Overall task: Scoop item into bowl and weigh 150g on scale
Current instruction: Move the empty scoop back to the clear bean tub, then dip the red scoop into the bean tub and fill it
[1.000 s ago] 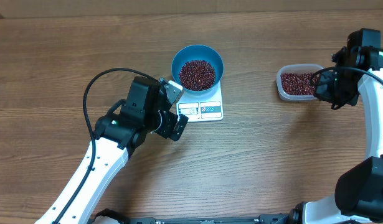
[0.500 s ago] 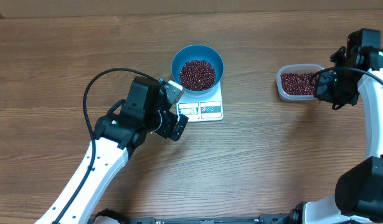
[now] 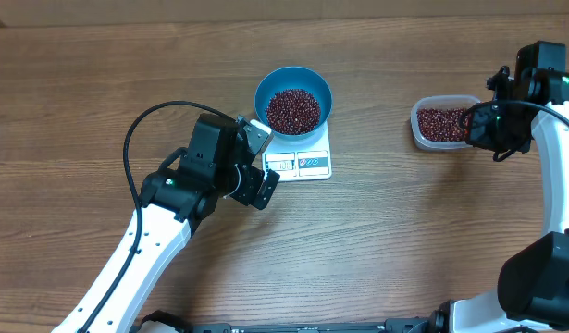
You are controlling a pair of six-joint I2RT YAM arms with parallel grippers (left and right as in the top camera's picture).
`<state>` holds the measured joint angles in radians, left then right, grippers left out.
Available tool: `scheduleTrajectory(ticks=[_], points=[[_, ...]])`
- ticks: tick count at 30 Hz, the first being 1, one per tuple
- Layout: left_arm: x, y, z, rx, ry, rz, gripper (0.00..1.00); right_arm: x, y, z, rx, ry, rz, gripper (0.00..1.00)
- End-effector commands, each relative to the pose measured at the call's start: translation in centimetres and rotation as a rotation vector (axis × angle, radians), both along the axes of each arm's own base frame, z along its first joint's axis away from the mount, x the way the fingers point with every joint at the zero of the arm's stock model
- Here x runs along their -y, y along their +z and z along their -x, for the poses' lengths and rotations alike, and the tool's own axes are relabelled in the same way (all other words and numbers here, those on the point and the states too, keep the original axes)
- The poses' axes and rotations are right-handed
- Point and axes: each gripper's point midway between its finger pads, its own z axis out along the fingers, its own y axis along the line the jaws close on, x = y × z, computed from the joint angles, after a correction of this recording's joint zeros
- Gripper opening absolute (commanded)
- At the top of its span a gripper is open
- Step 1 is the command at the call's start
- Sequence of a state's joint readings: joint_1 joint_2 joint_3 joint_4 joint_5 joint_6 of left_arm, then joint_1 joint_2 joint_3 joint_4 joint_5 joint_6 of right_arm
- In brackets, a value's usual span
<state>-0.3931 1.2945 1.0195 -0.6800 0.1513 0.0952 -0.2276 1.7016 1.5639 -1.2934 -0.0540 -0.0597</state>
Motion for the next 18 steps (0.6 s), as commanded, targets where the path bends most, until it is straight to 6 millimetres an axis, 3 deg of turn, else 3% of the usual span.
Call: scheduleTrajectory(ticks=[1,18], points=[[0.1,-0.3,0.0,-0.007,0.002,-0.004,1.00,-0.1,-0.4,-0.3,0.001,0.020,-0.011,0.04],[0.1,-0.3,0.0,-0.007,0.002,-0.004,1.00,0.2,-0.2,-1.4,0.050,0.027,0.003,0.04]])
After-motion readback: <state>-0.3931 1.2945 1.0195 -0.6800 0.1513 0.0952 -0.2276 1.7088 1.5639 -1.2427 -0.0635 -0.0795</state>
